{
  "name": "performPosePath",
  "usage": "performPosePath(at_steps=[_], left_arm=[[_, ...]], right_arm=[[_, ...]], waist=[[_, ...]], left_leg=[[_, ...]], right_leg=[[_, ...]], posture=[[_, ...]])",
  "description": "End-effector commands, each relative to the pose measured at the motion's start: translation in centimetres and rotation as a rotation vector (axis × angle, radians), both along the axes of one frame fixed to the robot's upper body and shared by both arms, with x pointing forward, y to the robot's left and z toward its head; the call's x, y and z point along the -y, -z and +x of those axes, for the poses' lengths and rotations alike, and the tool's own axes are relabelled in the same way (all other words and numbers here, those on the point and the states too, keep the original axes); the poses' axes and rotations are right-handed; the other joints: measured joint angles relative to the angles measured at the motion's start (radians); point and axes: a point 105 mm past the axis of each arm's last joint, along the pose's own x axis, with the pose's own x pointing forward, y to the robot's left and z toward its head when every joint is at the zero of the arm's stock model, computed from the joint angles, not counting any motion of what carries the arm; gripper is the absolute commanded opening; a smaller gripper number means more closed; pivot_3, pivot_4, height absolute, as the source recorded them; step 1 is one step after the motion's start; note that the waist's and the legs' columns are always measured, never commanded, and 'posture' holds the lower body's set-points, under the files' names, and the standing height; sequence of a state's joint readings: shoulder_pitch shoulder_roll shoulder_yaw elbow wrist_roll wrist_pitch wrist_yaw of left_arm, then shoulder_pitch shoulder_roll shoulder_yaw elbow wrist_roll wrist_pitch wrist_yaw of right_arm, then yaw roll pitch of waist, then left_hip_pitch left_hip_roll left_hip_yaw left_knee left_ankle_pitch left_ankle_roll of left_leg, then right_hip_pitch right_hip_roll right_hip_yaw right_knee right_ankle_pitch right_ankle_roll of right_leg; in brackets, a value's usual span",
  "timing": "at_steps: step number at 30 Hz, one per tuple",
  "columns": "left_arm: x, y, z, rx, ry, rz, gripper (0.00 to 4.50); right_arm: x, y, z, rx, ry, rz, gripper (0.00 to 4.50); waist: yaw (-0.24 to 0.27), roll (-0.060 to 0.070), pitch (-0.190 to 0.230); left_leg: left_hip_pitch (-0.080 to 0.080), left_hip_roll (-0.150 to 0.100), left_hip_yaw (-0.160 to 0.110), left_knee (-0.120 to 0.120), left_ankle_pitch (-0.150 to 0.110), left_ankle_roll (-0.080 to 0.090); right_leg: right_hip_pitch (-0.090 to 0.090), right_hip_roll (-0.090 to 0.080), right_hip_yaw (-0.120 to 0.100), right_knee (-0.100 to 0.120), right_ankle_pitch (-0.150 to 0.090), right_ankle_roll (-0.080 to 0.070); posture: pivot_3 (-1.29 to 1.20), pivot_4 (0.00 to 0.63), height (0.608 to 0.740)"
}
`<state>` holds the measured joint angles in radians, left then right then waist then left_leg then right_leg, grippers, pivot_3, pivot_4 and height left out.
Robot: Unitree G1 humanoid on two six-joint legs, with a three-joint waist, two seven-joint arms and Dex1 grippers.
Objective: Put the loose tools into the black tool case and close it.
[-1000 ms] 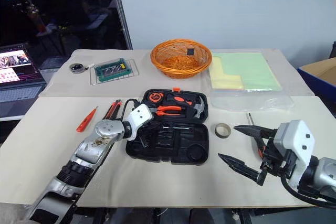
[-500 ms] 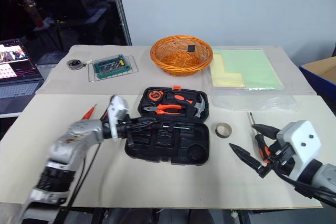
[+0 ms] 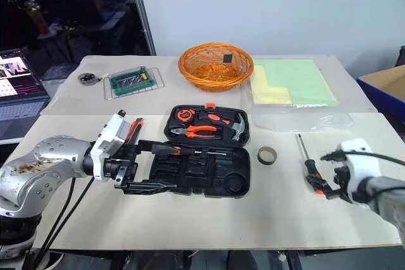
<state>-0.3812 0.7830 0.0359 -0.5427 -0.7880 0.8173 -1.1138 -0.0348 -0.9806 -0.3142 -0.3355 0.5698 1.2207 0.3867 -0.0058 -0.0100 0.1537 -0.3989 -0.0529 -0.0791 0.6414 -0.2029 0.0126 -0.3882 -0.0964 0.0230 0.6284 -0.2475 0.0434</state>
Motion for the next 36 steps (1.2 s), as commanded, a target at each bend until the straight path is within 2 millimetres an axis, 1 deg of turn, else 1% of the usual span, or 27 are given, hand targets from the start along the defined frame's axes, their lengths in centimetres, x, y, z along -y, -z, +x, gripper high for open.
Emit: performPosePath(at_steps=[1, 5, 6, 7, 8, 9, 10, 11, 12, 13, 14, 15, 16, 17, 18, 19, 20, 22, 23, 26, 27, 30, 33, 36], left_arm=[[0.3, -0.6, -0.6, 0.027, -0.009, -0.005, 4.5], [0.5, -0.6, -0.8, 0.022, -0.039, -0.021, 4.5], [0.5, -0.5, -0.8, 0.021, -0.045, -0.02, 4.5], [0.5, -0.4, -0.9, 0.02, -0.049, -0.02, 4.5], [0.5, -0.3, -0.9, 0.019, -0.053, -0.021, 4.5], [0.5, -0.3, -0.9, 0.02, -0.063, -0.024, 4.5], [0.4, -0.5, -0.6, 0.036, -0.098, -0.041, 4.5], [0.2, -0.6, -0.3, 0.047, -0.124, -0.053, 4.5], [-0.1, -0.6, 0.0, 0.066, -0.164, -0.075, 4.5], [-0.3, -0.5, 0.2, 0.077, -0.191, -0.088, 4.5], [-0.9, -0.2, 0.2, 0.083, -0.208, -0.113, 4.5], [-1.4, 0.1, 0.1, 0.088, -0.22, -0.129, 4.5], [-2.5, 0.5, -0.2, 0.036, -0.238, -0.148, 4.5], [-3.2, 0.7, -0.4, 0.0, -0.25, -0.162, 4.5], [-4.4, 0.9, -0.6, -0.014, -0.284, -0.165, 4.5], [-5.5, 1.0, -1.0, -0.016, -0.303, -0.165, 4.5], [-6.0, 1.0, -1.2, -0.01, -0.313, -0.162, 4.5], [-8.3, 1.3, -1.6, -0.032, -0.379, -0.148, 4.5], [-9.0, 1.4, -1.8, -0.043, -0.395, -0.138, 4.5], [-10.4, 1.9, -2.2, -0.04, -0.426, -0.103, 4.5], [-10.6, 2.0, -2.2, -0.037, -0.437, -0.098, 4.5], [-10.8, 2.1, -2.5, -0.034, -0.446, -0.097, 4.5], [-10.6, 2.1, -2.7, -0.031, -0.448, -0.098, 4.5], [-10.6, 2.3, -2.8, -0.029, -0.453, -0.1, 4.5]], right_arm=[[1.1, -0.3, 0.4, -0.027, 0.034, -0.038, 3.18], [1.5, -0.2, 0.2, -0.041, 0.03, -0.052, 1.79], [1.6, -0.2, 0.2, -0.038, 0.03, -0.055, 1.6], [1.7, -0.3, 0.2, -0.034, 0.031, -0.059, 1.11], [1.8, -0.5, 0.2, -0.023, 0.031, -0.066, 1.01], [2.0, -1.1, 0.2, 0.004, 0.029, -0.069, 1.0], [1.8, -2.6, 0.3, 0.071, 0.001, -0.071, 0.99], [1.6, -3.7, 0.3, 0.118, -0.022, -0.074, 0.99], [0.0, -5.5, 0.5, 0.194, -0.122, -0.073, 0.99], [-1.2, -6.6, 0.5, 0.239, -0.196, -0.075, 0.99], [-4.0, -7.9, 0.9, 0.282, -0.326, -0.053, 0.99], [-5.9, -8.7, 0.9, 0.306, -0.414, -0.039, 0.99], [-8.7, -9.2, 1.2, 0.325, -0.55, -0.045, 0.99], [-10.5, -9.4, 1.3, 0.334, -0.641, -0.053, 0.99], [-12.7, -9.3, 1.8, 0.332, -0.744, -0.052, 0.99], [-14.4, -9.0, 2.1, 0.325, -0.833, -0.067, 0.99], [-15.3, -8.9, 2.4, 0.315, -0.882, -0.079, 0.99], [-17.6, -7.7, 3.6, 0.272, -1.037, -0.135, 0.99], [-18.4, -7.2, 4.0, 0.254, -1.09, -0.157, 0.99], [-19.5, -5.9, 4.8, 0.2, -1.204, -0.252, 0.99], [-19.8, -5.4, 5.3, 0.185, -1.221, -0.271, 0.99], [-19.8, -4.4, 6.2, 0.146, -1.251, -0.335, 0.99], [-20.0, -3.7, 6.2, 0.108, -1.264, -0.32, 0.99], [-20.2, -3.1, 5.9, 0.075, -1.28, -0.312, 0.99]], waist=[[0.002, 0.0, 0.0], [0.003, 0.0, 0.0], [0.003, 0.0, 0.0], [0.003, 0.0, 0.0], [0.003, 0.0, 0.0], [0.003, 0.0, 0.0], [0.003, 0.0, 0.0], [0.003, 0.001, 0.0], [0.004, 0.002, 0.0], [0.002, 0.003, 0.0], [-0.003, 0.004, 0.0], [-0.015, 0.005, 0.0], [-0.023, 0.004, 0.001], [-0.031, 0.003, 0.002], [-0.036, 0.002, 0.002], [-0.041, -0.002, 0.004], [-0.041, -0.005, 0.005], [-0.031, -0.008, 0.007], [-0.028, -0.008, 0.008], [-0.008, -0.008, 0.008], [-0.006, -0.008, 0.008], [-0.003, -0.008, 0.008], [-0.003, -0.009, 0.007], [-0.006, -0.009, 0.007]], left_leg=[[0.0, 0.0, 0.0, 0.0, -0.001, 0.001], [-0.001, -0.001, -0.001, 0.0, -0.002, 0.004], [-0.001, -0.001, 0.0, 0.0, -0.002, 0.004], [-0.001, -0.001, 0.0, 0.0, -0.002, 0.004], [0.0, -0.001, 0.0, 0.0, -0.002, 0.004], [0.0, -0.001, 0.0, 0.0, -0.002, 0.004], [0.0, -0.001, 0.0, 0.0, -0.002, 0.004], [0.0, 0.0, 0.0, 0.0, -0.002, 0.003], [0.001, 0.0, 0.0, 0.0, -0.002, 0.003], [0.001, 0.0, 0.001, 0.0, -0.002, 0.003], [0.001, 0.0, 0.001, 0.0, -0.002, 0.003], [0.002, 0.0, 0.002, 0.0, -0.002, 0.004], [0.004, 0.002, 0.005, 0.0, -0.003, 0.004], [0.006, 0.004, 0.006, -0.001, -0.003, 0.004], [0.008, 0.006, 0.008, -0.002, -0.003, 0.004], [0.009, 0.009, 0.009, -0.002, -0.004, 0.004], [0.012, 0.013, 0.011, -0.002, -0.004, 0.003], [0.011, 0.017, 0.011, -0.002, -0.004, 0.003], [0.011, 0.017, 0.011, -0.002, -0.004, 0.003], [0.008, 0.014, 0.013, -0.002, -0.004, 0.003], [0.008, 0.014, 0.017, -0.002, -0.005, 0.001], [0.004, 0.013, 0.019, -0.002, -0.007, -0.001], [-0.004, 0.012, 0.02, -0.002, -0.007, -0.001], [-0.006, 0.014, 0.021, -0.002, -0.008, -0.002]], right_leg=[[0.0, 0.0, 0.0, 0.0, 0.0, -0.001], [-0.001, -0.001, 0.001, -0.001, 0.0, -0.001], [-0.001, -0.001, 0.001, -0.001, 0.0, 0.0], [-0.001, -0.001, 0.002, 0.0, 0.0, 0.0], [-0.001, -0.001, 0.002, 0.0, 0.0, 0.0], [-0.001, -0.001, 0.002, 0.0, 0.0, 0.0], [-0.001, 0.0, 0.002, 0.0, -0.001, 0.002], [-0.001, 0.0, 0.002, 0.0, -0.002, 0.003], [0.0, 0.0, 0.003, 0.0, -0.003, 0.005], [-0.001, 0.0, 0.004, 0.001, -0.003, 0.006], [-0.001, 0.0, 0.005, 0.001, -0.003, 0.007], [-0.001, 0.001, 0.006, 0.001, -0.004, 0.007], [-0.001, 0.003, 0.01, 0.001, -0.003, 0.007], [-0.001, 0.004, 0.012, 0.001, -0.003, 0.006], [0.0, 0.005, 0.013, 0.001, -0.003, 0.005], [0.001, 0.007, 0.013, 0.001, -0.004, 0.005], [0.001, 0.009, 0.012, 0.001, -0.003, 0.003], [0.0, 0.012, 0.012, 0.0, -0.002, 0.0], [0.0, 0.012, 0.012, -0.001, -0.002, 0.0], [-0.003, 0.008, 0.012, -0.001, 0.0, -0.002], [-0.006, 0.007, 0.012, -0.001, 0.002, -0.006], [-0.009, 0.005, 0.013, -0.003, 0.004, -0.005], [-0.017, 0.004, 0.014, -0.002, 0.006, -0.005], [-0.02, 0.005, 0.015, -0.001, 0.007, -0.006]], posture=[[0.0, 0.15, 0.74], [0.0, 0.15, 0.74], [0.0, 0.15, 0.74], [0.0, 0.15, 0.74], [0.0, 0.15, 0.74], [0.0, 0.15, 0.74], [0.0, 0.15, 0.74], [0.0, 0.15, 0.74], [0.0, 0.15, 0.74], [0.0, 0.15, 0.74], [0.0, 0.15, 0.74], [0.0, 0.15, 0.74], [0.0, 0.15, 0.74], [0.0, 0.15, 0.74], [0.0, 0.15, 0.74], [0.0, 0.15, 0.74], [0.0, 0.15, 0.74], [0.0, 0.15, 0.74], [0.0, 0.15, 0.74], [0.0, 0.15, 0.74], [0.0, 0.15, 0.74], [0.0, 0.15, 0.74], [0.0, 0.15, 0.74], [0.0, 0.15, 0.74]])
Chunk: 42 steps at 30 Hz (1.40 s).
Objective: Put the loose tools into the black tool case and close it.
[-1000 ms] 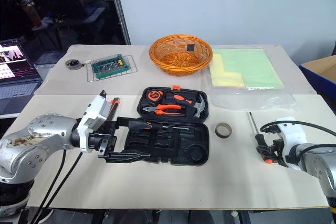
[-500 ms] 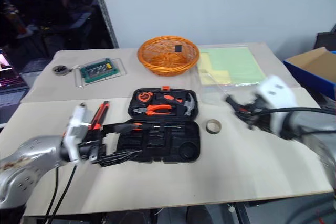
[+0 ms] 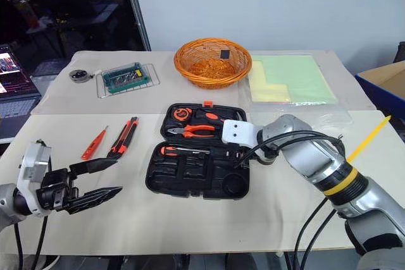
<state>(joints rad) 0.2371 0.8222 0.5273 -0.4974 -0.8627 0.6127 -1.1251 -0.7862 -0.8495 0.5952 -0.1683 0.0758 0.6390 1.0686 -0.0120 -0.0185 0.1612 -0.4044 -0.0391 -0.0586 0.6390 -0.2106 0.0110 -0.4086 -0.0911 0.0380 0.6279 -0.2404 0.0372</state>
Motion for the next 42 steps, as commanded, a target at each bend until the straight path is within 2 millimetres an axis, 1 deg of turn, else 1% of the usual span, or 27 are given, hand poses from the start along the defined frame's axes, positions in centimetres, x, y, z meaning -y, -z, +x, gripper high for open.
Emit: performPosePath(at_steps=[1, 8, 13, 15, 16, 18, 20, 21, 24, 26, 27, 28, 29, 31, 32, 33, 35, 37, 38, 40, 41, 42], left_arm=[[0.2, -0.6, -0.3, 0.047, 0.003, 0.014, 4.5], [0.3, -0.3, -0.3, 0.047, 0.006, 0.015, 4.5], [0.4, 0.0, -0.3, 0.045, 0.024, 0.024, 4.5], [0.5, 0.1, -0.2, 0.046, 0.03, 0.025, 4.5], [0.5, 0.1, -0.2, 0.047, 0.032, 0.026, 4.5], [0.5, 0.1, -0.1, 0.048, 0.033, 0.027, 4.5], [0.4, 0.3, 0.0, 0.047, 0.037, 0.028, 4.5], [0.4, 0.3, 0.0, 0.045, 0.04, 0.027, 4.5], [0.6, 0.5, 0.2, 0.046, 0.047, 0.024, 4.5], [0.7, 0.5, 0.3, 0.047, 0.052, 0.019, 4.5], [0.8, 0.5, 0.3, 0.047, 0.053, 0.017, 4.5], [0.8, 0.5, 0.4, 0.048, 0.053, 0.017, 4.5], [0.8, 0.5, 0.4, 0.048, 0.053, 0.016, 4.5], [0.9, 0.6, 0.5, 0.05, 0.053, 0.013, 4.5], [0.9, 0.6, 0.6, 0.052, 0.052, 0.012, 4.5], [0.9, 0.6, 0.6, 0.054, 0.05, 0.011, 4.5], [0.9, 0.6, 0.6, 0.056, 0.047, 0.01, 4.5], [0.9, 0.5, 0.6, 0.058, 0.043, 0.011, 4.5], [0.8, 0.6, 0.6, 0.057, 0.04, 0.011, 4.5], [0.7, 0.6, 0.5, 0.056, 0.036, 0.014, 4.5], [0.7, 0.6, 0.5, 0.054, 0.034, 0.016, 4.5], [0.7, 0.6, 0.5, 0.054, 0.033, 0.017, 4.5]], right_arm=[[-0.3, -0.5, -0.2, 0.015, -0.031, -0.016, 0.99], [-0.9, 0.1, -0.4, -0.026, -0.018, -0.003, 0.99], [-0.7, 1.1, -0.2, -0.053, 0.007, -0.027, 0.99], [-0.4, 1.6, 0.0, -0.055, 0.008, -0.041, 1.99], [-0.2, 1.7, -0.1, -0.058, 0.004, -0.043, 2.19], [-0.1, 1.5, -0.2, -0.055, -0.006, -0.043, 2.83], [-0.5, 0.3, 0.1, -0.003, -0.011, 0.001, 3.51], [-0.8, -0.5, 0.1, 0.02, -0.033, 0.029, 3.75], [-1.4, -2.2, -0.4, 0.036, -0.074, 0.12, 3.75], [-2.2, -3.9, -1.0, 0.042, -0.114, 0.287, 3.75], [-2.2, -4.4, -1.1, 0.027, -0.102, 0.349, 3.32], [-2.2, -4.6, -1.2, 0.016, -0.091, 0.387, 3.22], [-2.3, -4.8, -1.3, 0.011, -0.084, 0.421, 3.01], [-2.6, -5.2, -1.2, 0.065, -0.045, 0.503, 2.28], [-2.7, -5.3, -1.0, 0.094, -0.011, 0.544, 1.99], [-2.7, -5.2, -0.7, 0.116, 0.037, 0.572, 1.61], [-2.8, -4.3, -0.9, 0.156, 0.075, 0.576, 0.98], [-2.9, -3.2, -1.0, 0.194, 0.14, 0.591, 0.28], [-3.0, -2.6, -1.0, 0.218, 0.17, 0.591, 0.03], [-3.2, -1.0, -1.0, 0.266, 0.212, 0.564, 0.03], [-3.2, 0.4, -1.1, 0.275, 0.225, 0.525, 0.03], [-3.2, 1.4, -1.2, 0.279, 0.231, 0.498, 0.03]], waist=[[0.0, 0.0, 0.0], [-0.002, 0.0, 0.0], [-0.003, 0.0, 0.0], [-0.003, 0.0, 0.0], [-0.002, 0.0, 0.0], [0.0, 0.0, 0.0], [0.0, -0.001, 0.0], [-0.001, -0.001, -0.001], [-0.003, -0.001, -0.001], [-0.005, -0.001, -0.001], [-0.006, -0.001, -0.001], [-0.006, -0.001, -0.001], [-0.006, -0.001, -0.001], [-0.004, -0.001, -0.001], [-0.003, -0.001, -0.001], [-0.003, -0.001, -0.001], [-0.002, -0.001, -0.001], [-0.002, -0.001, -0.001], [-0.002, -0.001, -0.001], [-0.002, -0.001, -0.001], [-0.003, -0.001, -0.001], [-0.004, -0.001, -0.001]], left_leg=[[0.0, 0.001, 0.0, 0.0, 0.0, 0.0], [0.006, 0.003, 0.003, 0.0, 0.0, 0.0], [0.007, 0.003, 0.004, 0.0, 0.0, 0.0], [0.007, 0.003, 0.004, 0.0, 0.0, 0.0], [0.007, 0.003, 0.004, 0.0, 0.0, 0.0], [0.007, 0.003, 0.004, 0.0, 0.0, 0.0], [0.007, 0.003, 0.004, 0.0, 0.0, 0.0], [0.008, 0.003, 0.004, 0.0, 0.0, 0.0], [0.008, 0.003, 0.004, 0.0, 0.0, 0.0], [0.008, 0.003, 0.005, 0.0, 0.0, 0.0], [0.008, 0.004, 0.005, 0.0, 0.0, 0.0], [0.008, 0.004, 0.005, 0.0, 0.0, 0.0], [0.008, 0.004, 0.005, 0.0, 0.0, 0.0], [0.008, 0.004, 0.005, 0.0, 0.0, 0.0], [0.008, 0.004, 0.005, 0.0, 0.0, 0.0], [0.008, 0.004, 0.004, 0.0, 0.0, 0.0], [0.008, 0.004, 0.004, 0.0, 0.0, 0.0], [0.008, 0.004, 0.005, 0.0, 0.0, 0.0], [0.008, 0.004, 0.005, 0.0, 0.0, 0.0], [0.008, 0.004, 0.005, 0.0, 0.0, 0.0], [0.008, 0.004, 0.005, 0.0, 0.0, 0.0], [0.008, 0.004, 0.005, 0.0, 0.0, 0.0]], right_leg=[[0.0, 0.001, 0.0, 0.0, 0.0, -0.001], [0.004, 0.002, 0.0, 0.0, 0.002, -0.003], [0.004, 0.003, 0.0, 0.001, 0.002, -0.003], [0.004, 0.003, 0.0, 0.001, 0.002, -0.003], [0.004, 0.003, 0.0, 0.001, 0.002, -0.003], [0.004, 0.002, 0.0, 0.001, 0.002, -0.003], [0.004, 0.002, -0.001, 0.001, 0.002, -0.003], [0.004, 0.003, -0.001, 0.001, 0.002, -0.003], [0.005, 0.003, 0.0, 0.001, 0.002, -0.003], [0.004, 0.003, 0.0, 0.002, 0.002, -0.003], [0.004, 0.003, 0.0, 0.002, 0.002, -0.003], [0.004, 0.004, 0.0, 0.002, 0.002, -0.003], [0.004, 0.004, 0.0, 0.002, 0.002, -0.003], [0.004, 0.004, 0.0, 0.002, 0.002, -0.003], [0.004, 0.004, 0.0, 0.002, 0.002, -0.003], [0.004, 0.003, 0.0, 0.002, 0.002, -0.003], [0.004, 0.004, 0.0, 0.002, 0.002, -0.003], [0.003, 0.003, 0.001, 0.003, 0.002, -0.003], [0.004, 0.003, 0.001, 0.003, 0.002, -0.003], [0.004, 0.003, 0.001, 0.003, 0.002, -0.003], [0.004, 0.003, 0.001, 0.003, 0.002, -0.004], [0.003, 0.003, 0.001, 0.003, 0.002, -0.004]], posture=[[0.0, 0.15, 0.74], [0.0, 0.15, 0.74], [0.0, 0.15, 0.74], [0.0, 0.15, 0.74], [0.0, 0.15, 0.74], [0.0, 0.15, 0.74], [0.0, 0.15, 0.74], [0.0, 0.15, 0.74], [0.0, 0.15, 0.74], [0.0, 0.15, 0.74], [0.0, 0.15, 0.74], [0.0, 0.15, 0.74], [0.0, 0.15, 0.74], [0.0, 0.15, 0.74], [0.0, 0.15, 0.74], [0.0, 0.15, 0.74], [0.0, 0.15, 0.74], [0.0, 0.15, 0.74], [0.0, 0.15, 0.74], [0.0, 0.15, 0.74], [0.0, 0.15, 0.74], [0.0, 0.15, 0.74]])
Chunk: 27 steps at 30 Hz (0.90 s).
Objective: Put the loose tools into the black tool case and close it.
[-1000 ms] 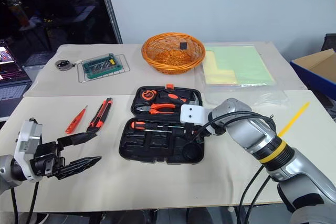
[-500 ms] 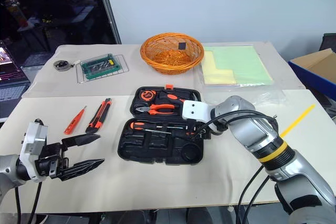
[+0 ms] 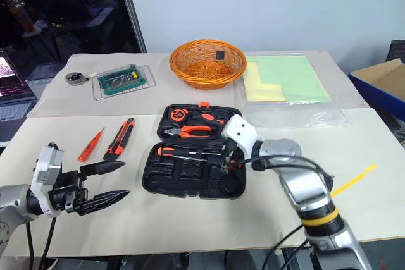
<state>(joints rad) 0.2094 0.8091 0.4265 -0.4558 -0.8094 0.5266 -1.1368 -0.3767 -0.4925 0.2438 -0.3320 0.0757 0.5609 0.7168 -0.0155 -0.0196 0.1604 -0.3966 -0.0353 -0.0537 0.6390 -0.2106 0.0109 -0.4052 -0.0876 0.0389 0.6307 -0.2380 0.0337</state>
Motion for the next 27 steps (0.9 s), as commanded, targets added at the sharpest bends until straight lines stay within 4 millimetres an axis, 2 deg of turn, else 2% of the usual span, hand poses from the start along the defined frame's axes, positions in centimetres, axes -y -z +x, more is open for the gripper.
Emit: performPosePath(at_steps=[1, 6, 10, 12, 14, 17, 19, 20, 22, 25, 27], left_arm=[[-0.1, -0.6, 0.0, 0.039, -0.006, 0.012, 4.5], [-0.2, -0.4, 0.0, 0.034, -0.008, 0.025, 4.5], [-0.3, 0.0, 0.1, 0.032, -0.019, 0.04, 4.5], [-0.2, 0.2, 0.3, 0.038, -0.033, 0.046, 4.5], [-0.3, 0.1, 0.7, 0.047, -0.073, 0.031, 4.5], [-1.2, 0.0, 2.2, 0.065, -0.222, 0.035, 4.5], [-2.3, -0.2, 3.8, 0.095, -0.372, 0.038, 4.5], [-3.1, -0.3, 4.8, 0.086, -0.459, 0.037, 4.5], [-5.1, 0.4, 6.5, 0.039, -0.645, 0.115, 4.5], [-7.3, 1.2, 8.0, -0.081, -0.779, 0.145, 4.5], [-9.2, 1.3, 9.3, -0.116, -0.876, 0.169, 4.5]], right_arm=[[-0.3, 2.1, -0.5, 0.076, 0.028, -0.085, 0.03], [0.1, 6.5, -1.5, 0.07, -0.072, -0.291, 0.03], [0.9, 7.4, -0.9, 0.155, -0.133, -0.454, 0.03], [1.3, 7.1, -0.5, 0.186, -0.13, -0.474, 0.03], [1.2, 5.2, -0.3, 0.219, -0.106, -0.384, 0.03], [1.1, 0.0, -0.3, 0.194, -0.022, -0.045, 0.03], [1.2, -3.1, -1.3, 0.148, -0.055, 0.132, 0.03], [1.5, -4.5, -1.9, 0.135, -0.071, 0.196, 0.3], [1.8, -5.9, -3.2, 0.116, -0.121, 0.255, 0.8], [2.2, -6.6, -4.9, 0.071, -0.178, 0.279, 1.72], [2.5, -6.7, -5.9, 0.05, -0.211, 0.258, 2.5]], waist=[[-0.001, 0.0, 0.0], [-0.002, 0.0, 0.0], [-0.001, -0.002, -0.001], [0.001, -0.004, -0.003], [0.004, -0.006, -0.004], [0.009, -0.008, -0.005], [0.009, -0.006, -0.004], [0.009, -0.005, -0.003], [0.009, -0.005, -0.003], [0.006, -0.005, -0.003], [0.004, -0.006, -0.003]], left_leg=[[0.0, 0.0, 0.0, 0.0, 0.0, 0.0], [0.006, 0.0, 0.002, 0.0, 0.0, 0.0], [0.016, 0.0, 0.002, 0.0, -0.001, 0.001], [0.02, 0.001, 0.002, 0.0, -0.001, 0.001], [0.022, 0.001, 0.002, 0.0, -0.001, 0.0], [0.021, 0.001, 0.001, 0.0, -0.001, 0.0], [0.014, 0.001, 0.001, 0.0, -0.001, 0.0], [0.012, 0.001, 0.001, 0.0, -0.001, 0.0], [0.011, 0.001, 0.0, 0.0, -0.001, 0.0], [0.012, 0.001, -0.002, 0.0, -0.002, 0.002], [0.012, 0.001, -0.002, 0.0, -0.002, 0.002]], right_leg=[[0.0, 0.0, 0.0, 0.0, 0.0, 0.0], [0.005, 0.0, 0.001, -0.001, 0.0, 0.0], [0.017, 0.0, 0.0, -0.003, -0.004, 0.002], [0.017, 0.0, 0.0, -0.003, -0.009, 0.009], [0.019, 0.0, 0.0, -0.003, -0.01, 0.009], [0.019, -0.001, 0.0, -0.003, -0.009, 0.009], [0.016, -0.002, 0.001, -0.002, -0.004, 0.002], [0.014, -0.001, 0.001, -0.001, -0.003, 0.002], [0.013, -0.001, 0.001, -0.001, -0.003, 0.002], [0.015, 0.002, 0.0, -0.001, -0.003, 0.002], [0.014, 0.003, 0.0, -0.001, -0.003, 0.003]], posture=[[0.0, 0.15, 0.74], [0.0, 0.15, 0.74], [0.0, 0.15, 0.74], [0.0, 0.15, 0.74], [0.0, 0.15, 0.74], [0.0, 0.15, 0.74], [0.0, 0.15, 0.74], [0.0, 0.15, 0.74], [0.0, 0.15, 0.74], [0.0, 0.15, 0.74], [0.0, 0.15, 0.74]])
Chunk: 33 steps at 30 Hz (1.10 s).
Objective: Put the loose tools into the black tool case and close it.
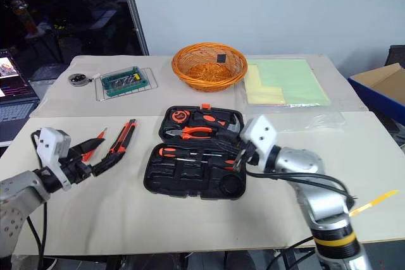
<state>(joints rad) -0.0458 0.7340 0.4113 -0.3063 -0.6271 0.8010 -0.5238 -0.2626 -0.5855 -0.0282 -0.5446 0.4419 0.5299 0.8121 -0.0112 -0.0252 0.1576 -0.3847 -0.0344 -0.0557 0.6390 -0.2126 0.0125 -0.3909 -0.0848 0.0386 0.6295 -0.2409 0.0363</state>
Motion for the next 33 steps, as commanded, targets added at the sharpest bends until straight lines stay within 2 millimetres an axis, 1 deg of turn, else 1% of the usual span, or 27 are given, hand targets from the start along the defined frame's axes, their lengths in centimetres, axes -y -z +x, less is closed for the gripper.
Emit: performPosePath(at_steps=[1, 3, 5, 6, 7, 8, 11, 14, 17, 20, 21, 22, 24, 25, 26, 28, 29, 30, 31, 32, 33], left_arm=[[-3.3, -0.4, 2.4, -0.054, -0.169, 0.033, 4.5], [-4.0, -0.9, 3.9, -0.066, -0.192, 0.064, 4.5], [-4.3, -0.9, 4.9, -0.099, -0.194, 0.099, 4.5], [-4.5, -0.8, 5.3, -0.121, -0.194, 0.106, 4.5], [-4.8, -0.8, 5.9, -0.138, -0.198, 0.12, 4.5], [-5.1, -0.2, 6.3, -0.187, -0.193, 0.14, 4.5], [-5.8, 0.7, 6.7, -0.262, -0.183, 0.19, 4.5], [-6.8, 1.8, 7.0, -0.311, -0.222, 0.239, 4.5], [-7.0, 2.7, 6.9, -0.346, -0.215, 0.261, 3.74], [-6.5, 3.1, 7.0, -0.355, -0.187, 0.256, 2.65], [-6.4, 3.2, 7.0, -0.356, -0.184, 0.252, 2.19], [-6.4, 3.3, 7.0, -0.357, -0.182, 0.249, 1.91], [-6.3, 3.5, 6.9, -0.35, -0.178, 0.234, 1.1], [-6.0, 3.1, 7.0, -0.32, -0.161, 0.201, 0.67], [-5.6, 2.1, 7.3, -0.257, -0.137, 0.158, 0.39], [-4.7, -2.2, 8.1, -0.021, -0.096, 0.056, 0.37], [-4.3, -3.7, 7.9, 0.031, -0.068, -0.012, 0.37], [-3.1, -5.4, 7.3, 0.077, 0.024, -0.045, 0.37], [-1.8, -6.4, 6.7, 0.091, 0.118, -0.053, 0.37], [0.3, -7.1, 5.6, 0.085, 0.258, -0.056, 0.37], [2.1, -7.4, 4.5, 0.07, 0.381, -0.038, 0.37]], right_arm=[[0.2, -1.1, -2.5, -0.01, -0.085, -0.006, 2.78], [0.4, -1.7, -3.3, -0.005, -0.098, -0.012, 3.57], [0.4, -2.1, -3.7, -0.002, -0.104, -0.017, 4.19], [0.3, -2.2, -3.9, 0.0, -0.107, -0.02, 4.43], [0.3, -2.3, -4.2, 0.0, -0.114, -0.027, 4.43], [0.4, -2.3, -4.5, 0.007, -0.113, -0.044, 4.43], [0.4, -2.3, -4.7, 0.015, -0.102, -0.062, 4.43], [0.5, -2.3, -4.8, 0.025, -0.076, -0.062, 4.43], [0.6, -2.3, -5.0, 0.032, -0.069, -0.059, 4.5], [0.6, -2.2, -5.1, 0.037, -0.069, -0.063, 4.5], [0.5, -2.2, -5.1, 0.04, -0.069, -0.064, 4.5], [0.5, -2.2, -5.2, 0.042, -0.07, -0.065, 4.5], [0.5, -2.2, -5.2, 0.046, -0.073, -0.067, 4.5], [0.5, -2.2, -5.2, 0.048, -0.073, -0.068, 4.5], [0.5, -2.1, -5.2, 0.051, -0.073, -0.07, 4.5], [0.6, -2.2, -5.3, 0.08, -0.069, -0.08, 4.5], [0.7, -2.1, -5.4, 0.083, -0.068, -0.081, 4.5], [0.8, -2.1, -5.6, 0.083, -0.063, -0.076, 4.5], [0.9, -2.1, -5.8, 0.081, -0.058, -0.071, 4.5], [1.3, -2.3, -5.9, 0.104, -0.037, -0.074, 4.5], [1.5, -2.4, -6.1, 0.114, -0.029, -0.075, 4.5]], waist=[[-0.001, 0.0, 0.001], [0.0, -0.001, 0.002], [0.0, -0.002, 0.002], [-0.002, -0.002, 0.002], [-0.003, -0.002, 0.003], [-0.004, -0.002, 0.003], [-0.006, -0.002, 0.003], [-0.007, -0.002, 0.003], [-0.003, -0.002, 0.003], [-0.004, -0.002, 0.003], [-0.004, -0.002, 0.003], [-0.004, -0.002, 0.003], [-0.004, -0.002, 0.003], [-0.005, -0.002, 0.003], [-0.005, -0.002, 0.003], [-0.003, -0.002, 0.003], [-0.001, -0.003, 0.003], [-0.001, -0.004, 0.003], [0.0, -0.004, 0.003], [0.002, -0.004, 0.003], [0.002, -0.004, 0.003]], left_leg=[[0.0, 0.0, 0.0, 0.0, 0.0, 0.0], [0.0, 0.0, 0.0, 0.0, 0.0, 0.0], [0.0, 0.0, 0.0, 0.0, 0.0, 0.0], [0.0, 0.0, 0.0, 0.0, 0.0, 0.0], [0.0, -0.001, 0.001, 0.0, 0.0, 0.0], [0.0, -0.001, 0.001, 0.0, 0.0, 0.0], [-0.003, -0.001, 0.001, 0.0, 0.0, -0.001], [-0.006, -0.001, 0.003, 0.0, -0.001, -0.001], [-0.011, -0.001, 0.003, 0.0, -0.001, -0.001], [-0.01, -0.001, 0.003, 0.0, -0.001, -0.001], [-0.01, -0.001, 0.003, 0.0, -0.001, -0.001], [-0.01, -0.001, 0.003, 0.0, -0.001, -0.001], [-0.009, -0.001, 0.003, 0.0, -0.001, -0.001], [-0.008, -0.001, 0.003, 0.0, -0.001, -0.001], [-0.008, 0.0, 0.003, 0.0, -0.001, -0.001], [-0.008, 0.0, 0.004, 0.0, -0.001, -0.001], [-0.009, 0.0, 0.004, 0.0, -0.001, -0.001], [-0.011, 0.0, 0.003, 0.001, -0.001, -0.001], [-0.014, 0.001, 0.002, 0.002, -0.001, -0.001], [-0.015, 0.0, 0.002, 0.002, -0.001, -0.001], [-0.016, 0.0, 0.002, 0.002, -0.001, -0.001]], right_leg=[[0.0, 0.0, 0.0, 0.0, 0.0, 0.0], [0.0, 0.0, 0.0, 0.0, 0.0, 0.0], [0.0, 0.001, 0.0, 0.0, 0.0, 0.001], [0.0, 0.001, 0.0, 0.0, 0.0, 0.001], [0.0, 0.0, 0.0, -0.001, 0.0, 0.001], [0.0, 0.0, 0.0, -0.001, 0.0, 0.001], [-0.004, 0.0, 0.0, -0.001, 0.0, 0.0], [-0.009, 0.0, 0.001, 0.0, 0.0, 0.0], [-0.013, -0.001, 0.001, 0.002, 0.001, -0.001], [-0.013, -0.002, 0.001, 0.002, 0.001, -0.001], [-0.013, -0.002, 0.001, 0.002, 0.001, -0.001], [-0.013, -0.002, 0.001, 0.002, 0.001, 0.0], [-0.012, -0.002, 0.001, 0.002, 0.001, -0.001], [-0.012, -0.002, 0.001, 0.002, 0.002, -0.001], [-0.012, -0.002, 0.001, 0.003, 0.002, -0.001], [-0.012, -0.002, 0.001, 0.002, 0.002, -0.001], [-0.013, -0.002, 0.001, 0.002, 0.002, -0.001], [-0.014, -0.002, 0.001, 0.002, 0.002, -0.001], [-0.016, -0.002, 0.001, 0.002, 0.002, -0.001], [-0.017, -0.002, 0.0, 0.001, 0.003, -0.001], [-0.017, -0.002, 0.0, 0.001, 0.003, -0.001]], posture=[[0.0, 0.15, 0.74], [0.0, 0.15, 0.74], [0.0, 0.15, 0.74], [0.0, 0.15, 0.74], [0.0, 0.15, 0.74], [0.0, 0.15, 0.74], [0.0, 0.15, 0.74], [0.0, 0.15, 0.74], [0.0, 0.15, 0.74], [0.0, 0.15, 0.74], [0.0, 0.15, 0.74], [0.0, 0.15, 0.74], [0.0, 0.15, 0.74], [0.0, 0.15, 0.74], [0.0, 0.15, 0.74], [0.0, 0.15, 0.74], [0.0, 0.15, 0.74], [0.0, 0.15, 0.74], [0.0, 0.15, 0.74], [0.0, 0.15, 0.74], [0.0, 0.15, 0.74]])
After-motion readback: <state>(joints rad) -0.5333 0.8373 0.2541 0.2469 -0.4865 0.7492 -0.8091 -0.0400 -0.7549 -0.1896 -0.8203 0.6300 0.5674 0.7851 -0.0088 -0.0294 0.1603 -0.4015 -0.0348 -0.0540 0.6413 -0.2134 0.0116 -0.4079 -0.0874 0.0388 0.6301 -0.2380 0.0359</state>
